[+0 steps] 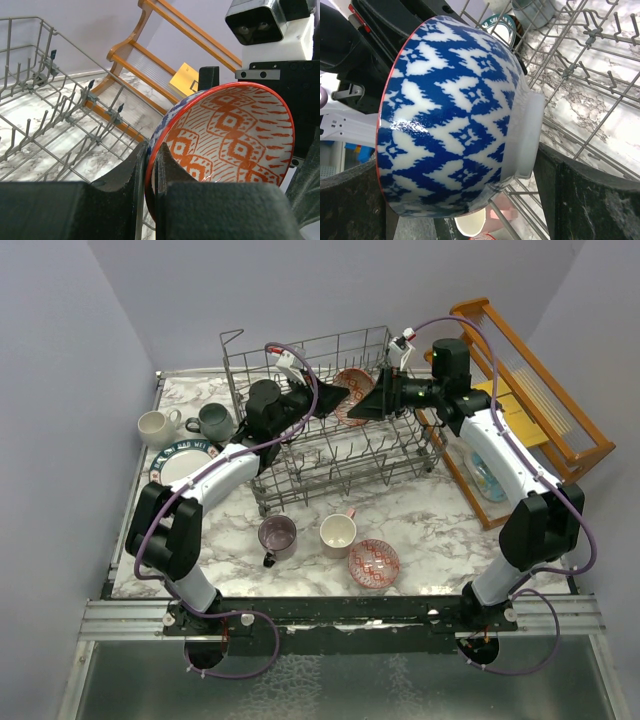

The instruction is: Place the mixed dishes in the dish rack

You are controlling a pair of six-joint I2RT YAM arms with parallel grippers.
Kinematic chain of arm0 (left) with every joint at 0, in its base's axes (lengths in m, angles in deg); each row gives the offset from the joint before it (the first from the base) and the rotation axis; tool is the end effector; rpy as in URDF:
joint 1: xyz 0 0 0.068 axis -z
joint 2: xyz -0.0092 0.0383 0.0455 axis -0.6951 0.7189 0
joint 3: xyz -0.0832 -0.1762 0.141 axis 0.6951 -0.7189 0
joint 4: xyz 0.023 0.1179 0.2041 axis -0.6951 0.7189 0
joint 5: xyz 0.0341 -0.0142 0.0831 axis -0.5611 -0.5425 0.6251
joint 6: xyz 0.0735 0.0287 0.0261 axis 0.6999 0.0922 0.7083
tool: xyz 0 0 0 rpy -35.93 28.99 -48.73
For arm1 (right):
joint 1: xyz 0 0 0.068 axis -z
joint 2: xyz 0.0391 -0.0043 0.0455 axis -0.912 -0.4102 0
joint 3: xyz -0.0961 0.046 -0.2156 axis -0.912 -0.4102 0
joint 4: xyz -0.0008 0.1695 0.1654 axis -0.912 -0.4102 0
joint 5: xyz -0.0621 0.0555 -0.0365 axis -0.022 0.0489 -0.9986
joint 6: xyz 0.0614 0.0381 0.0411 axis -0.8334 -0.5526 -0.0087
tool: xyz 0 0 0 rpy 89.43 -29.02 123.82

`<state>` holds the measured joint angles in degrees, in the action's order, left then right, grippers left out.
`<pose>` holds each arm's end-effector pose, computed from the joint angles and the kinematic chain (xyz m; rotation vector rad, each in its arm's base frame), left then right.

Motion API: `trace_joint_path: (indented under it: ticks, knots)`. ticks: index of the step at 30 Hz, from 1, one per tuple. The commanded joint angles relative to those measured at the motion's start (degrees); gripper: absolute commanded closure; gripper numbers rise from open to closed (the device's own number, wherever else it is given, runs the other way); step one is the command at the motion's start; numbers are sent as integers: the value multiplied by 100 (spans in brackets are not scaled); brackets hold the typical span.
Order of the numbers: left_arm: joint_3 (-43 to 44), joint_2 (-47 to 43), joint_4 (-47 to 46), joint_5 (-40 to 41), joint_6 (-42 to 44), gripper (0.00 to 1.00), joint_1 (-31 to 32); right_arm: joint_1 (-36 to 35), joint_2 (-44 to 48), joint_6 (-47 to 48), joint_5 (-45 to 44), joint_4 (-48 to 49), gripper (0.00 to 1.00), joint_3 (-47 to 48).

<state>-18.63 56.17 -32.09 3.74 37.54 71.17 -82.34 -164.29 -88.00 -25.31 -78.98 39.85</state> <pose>0.3428 -0.2050 0.3231 0.1983 1.5275 -1.1645 0.3348 0.1619 0.3259 -0.5178 2.0364 1.4118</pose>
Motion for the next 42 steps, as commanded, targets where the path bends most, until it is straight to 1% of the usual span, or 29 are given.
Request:
trace_joint_path:
  ticks: [1,3,7,11,12,15,18,19,22,23,24,25,27,29,31,33,35,37,39,40,41,42]
  knots:
    - [127,2,-492,-138,-198,100,26,-41,28,43,-207,102,0,105]
    - [137,13,-446,-123,-210,100,26,-40,69,124,-286,76,1,147]
    - [146,47,-397,-85,-235,100,29,-47,113,298,-455,0,8,206]
    - [175,90,-378,-80,-243,100,34,-56,128,357,-467,-9,10,174]
    - [179,94,-381,-83,-255,100,35,-58,117,354,-431,1,12,167]
    - [191,95,-373,-70,-236,100,45,-67,75,322,-353,21,20,156]
    - [204,95,-319,-60,-234,100,46,-76,43,310,-331,20,36,188]
    - [198,97,-298,-46,-234,100,51,-76,44,314,-332,13,40,199]
    - [206,108,-268,-48,-246,100,46,-73,60,295,-406,15,45,185]
    - [196,112,-268,-41,-268,97,46,-73,64,296,-427,21,45,176]
    - [193,112,-267,-30,-291,91,46,-71,61,296,-459,22,46,178]
    - [177,112,-268,-12,-310,86,46,-75,69,290,-479,30,49,174]
    - [144,96,-271,21,-341,78,46,-75,63,295,-499,39,50,181]
    - [121,74,-274,31,-370,71,46,-76,71,327,-557,52,54,195]
    - [75,41,-256,69,-373,64,51,-76,63,366,-645,40,55,208]
    - [43,4,-235,110,-376,59,48,-63,45,413,-694,45,58,217]
    - [6,-23,-199,153,-370,56,46,-66,44,441,-721,52,59,209]
    - [-11,-28,-171,177,-356,56,38,-48,43,438,-726,73,63,195]
    - [-29,-37,-138,205,-362,56,37,-43,39,444,-743,87,63,189]
    - [-41,-37,-128,213,-359,58,37,-41,40,442,-737,98,64,176]
    - [-47,-35,-127,226,-366,64,31,-36,47,440,-713,119,64,166]
    - [-56,-32,-120,240,-381,76,25,-28,40,419,-635,152,63,157]
